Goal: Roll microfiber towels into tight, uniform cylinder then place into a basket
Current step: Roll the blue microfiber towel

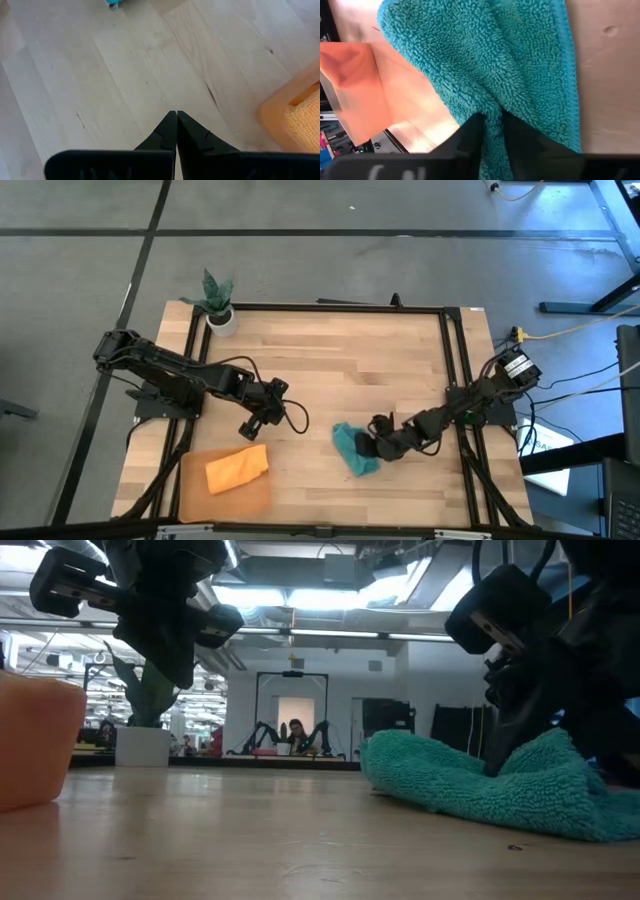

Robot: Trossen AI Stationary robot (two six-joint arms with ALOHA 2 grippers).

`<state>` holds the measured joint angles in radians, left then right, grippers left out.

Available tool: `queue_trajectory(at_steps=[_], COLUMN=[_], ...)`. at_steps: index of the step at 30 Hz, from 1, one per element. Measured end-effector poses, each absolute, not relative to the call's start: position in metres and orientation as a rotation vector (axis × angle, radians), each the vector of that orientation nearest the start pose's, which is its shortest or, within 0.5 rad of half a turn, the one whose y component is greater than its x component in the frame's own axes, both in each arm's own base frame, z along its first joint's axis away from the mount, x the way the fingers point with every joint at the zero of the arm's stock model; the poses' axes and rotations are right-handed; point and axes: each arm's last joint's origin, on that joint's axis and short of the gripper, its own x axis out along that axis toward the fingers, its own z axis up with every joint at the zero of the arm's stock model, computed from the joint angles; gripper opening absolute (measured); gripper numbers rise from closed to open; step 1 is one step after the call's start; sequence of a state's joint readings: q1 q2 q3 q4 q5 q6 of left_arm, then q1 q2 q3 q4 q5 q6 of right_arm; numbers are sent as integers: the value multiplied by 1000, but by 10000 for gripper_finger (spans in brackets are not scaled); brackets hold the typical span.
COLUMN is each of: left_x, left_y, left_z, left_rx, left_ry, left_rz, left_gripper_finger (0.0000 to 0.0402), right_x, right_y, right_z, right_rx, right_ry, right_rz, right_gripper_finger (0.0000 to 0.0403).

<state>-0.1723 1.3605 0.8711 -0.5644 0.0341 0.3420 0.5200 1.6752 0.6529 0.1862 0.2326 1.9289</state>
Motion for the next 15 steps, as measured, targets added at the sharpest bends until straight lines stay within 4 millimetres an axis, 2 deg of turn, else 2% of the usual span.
queue_trajectory(at_steps=[6, 11, 15], left_x=[253, 253, 253], left_y=[-45, -45, -45], left_z=[215, 215, 215], left_rx=[381, 379, 363], left_ry=[1013, 1014, 1017], left_rz=[-366, -365, -355], left_gripper_finger=[0, 0, 0], right_x=[260, 266, 272], right_y=[132, 132, 133], right_z=[118, 123, 130], right_rx=[1546, 1547, 1546], right_ry=[748, 737, 662], right_rz=[-545, -529, -534], right_gripper_finger=[126, 135, 135])
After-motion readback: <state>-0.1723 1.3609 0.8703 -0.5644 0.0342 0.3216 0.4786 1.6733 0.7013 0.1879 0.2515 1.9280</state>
